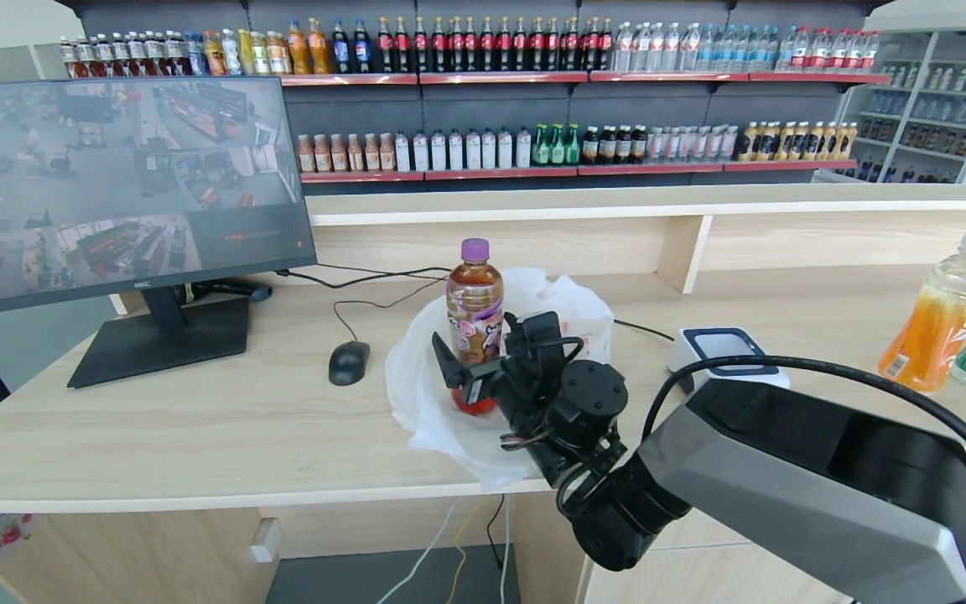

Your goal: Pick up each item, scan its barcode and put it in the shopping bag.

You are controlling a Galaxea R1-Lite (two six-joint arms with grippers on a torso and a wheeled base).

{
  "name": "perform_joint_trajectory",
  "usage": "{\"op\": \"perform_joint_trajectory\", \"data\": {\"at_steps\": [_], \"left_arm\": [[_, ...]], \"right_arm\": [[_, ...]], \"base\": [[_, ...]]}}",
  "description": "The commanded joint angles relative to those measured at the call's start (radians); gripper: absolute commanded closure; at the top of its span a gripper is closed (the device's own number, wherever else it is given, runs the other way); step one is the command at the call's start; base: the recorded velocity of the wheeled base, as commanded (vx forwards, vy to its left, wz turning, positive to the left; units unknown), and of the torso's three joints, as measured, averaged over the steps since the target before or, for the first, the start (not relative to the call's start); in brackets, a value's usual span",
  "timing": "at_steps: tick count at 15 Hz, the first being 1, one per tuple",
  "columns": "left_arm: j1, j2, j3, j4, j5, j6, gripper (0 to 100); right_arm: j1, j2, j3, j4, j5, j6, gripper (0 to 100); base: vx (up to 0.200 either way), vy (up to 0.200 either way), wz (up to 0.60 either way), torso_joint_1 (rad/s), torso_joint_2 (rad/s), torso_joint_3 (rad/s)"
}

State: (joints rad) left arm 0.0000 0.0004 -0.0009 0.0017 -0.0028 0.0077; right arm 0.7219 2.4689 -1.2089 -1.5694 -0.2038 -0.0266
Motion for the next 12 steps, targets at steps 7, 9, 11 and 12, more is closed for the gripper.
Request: {"op": "perform_joint_trajectory", "data": {"at_steps": [7, 9, 11, 12], "left_arm": [[0.0, 0.0, -0.001, 0.0, 0.0, 0.0, 0], [0.0, 0.0, -0.001, 0.0, 0.0, 0.0, 0], [0.0, 0.0, -0.001, 0.0, 0.0, 0.0, 0], [0.0, 0.0, 0.001, 0.0, 0.0, 0.0, 0]], "right_arm": [[0.005, -0.14, 0.109, -0.001, -0.006, 0.004, 0], [0.008, -0.194, 0.163, -0.001, -0.006, -0.001, 0], [0.017, -0.271, 0.243, -0.001, -0.006, -0.001, 0], [0.024, -0.306, 0.275, -0.001, -0.006, -0.001, 0]], "base": [[0.0, 0.0, 0.0, 0.0, 0.0, 0.0], [0.0, 0.0, 0.0, 0.0, 0.0, 0.0], [0.0, 0.0, 0.0, 0.0, 0.0, 0.0], [0.0, 0.0, 0.0, 0.0, 0.0, 0.0]]}}
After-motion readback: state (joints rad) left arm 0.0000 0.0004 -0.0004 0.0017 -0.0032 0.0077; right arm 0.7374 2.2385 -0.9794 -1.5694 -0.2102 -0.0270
